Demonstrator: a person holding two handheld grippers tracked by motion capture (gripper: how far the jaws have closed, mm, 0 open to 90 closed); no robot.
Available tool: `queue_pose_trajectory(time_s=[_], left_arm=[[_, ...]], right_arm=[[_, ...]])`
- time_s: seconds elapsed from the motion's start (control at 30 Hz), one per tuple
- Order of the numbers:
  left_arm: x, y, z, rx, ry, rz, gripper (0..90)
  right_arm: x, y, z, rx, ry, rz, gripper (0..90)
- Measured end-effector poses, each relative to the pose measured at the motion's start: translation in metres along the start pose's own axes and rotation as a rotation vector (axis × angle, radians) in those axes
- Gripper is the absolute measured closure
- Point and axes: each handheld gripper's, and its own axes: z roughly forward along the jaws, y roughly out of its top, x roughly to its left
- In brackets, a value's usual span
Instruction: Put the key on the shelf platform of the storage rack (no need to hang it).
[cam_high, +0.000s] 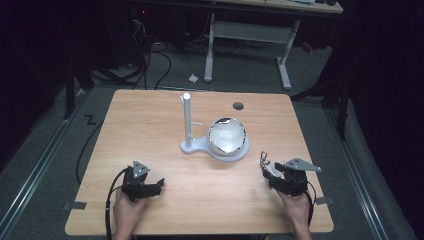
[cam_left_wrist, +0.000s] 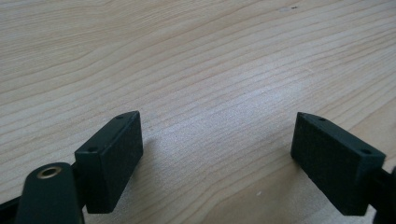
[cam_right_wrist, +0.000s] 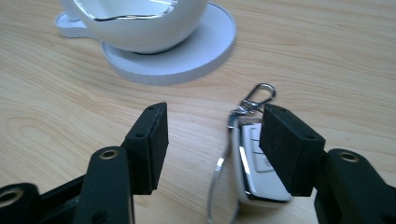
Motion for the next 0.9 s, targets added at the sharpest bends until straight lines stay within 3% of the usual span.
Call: queue_pose_trajectory(time_s=[0.37, 0.7, 0.9], left_arm=[[0.0, 0.0, 0.0, 0.0, -0.001, 0.0, 17.1], [0.0, 0.0, 0.0, 0.0, -0.001, 0.0, 17.1], [0.0, 0.0, 0.0, 0.001, 0.0, 0.0, 17.1]], right_arm=[[-0.022, -0.009, -0.007, 0.017, -0.059, 0.051, 41.0], [-0.023, -0.013, 0.011, 0.066, -0.061, 0.039, 38.4], [-0.022, -0.013, 0.024, 0.091, -0.036, 0.025, 34.7]])
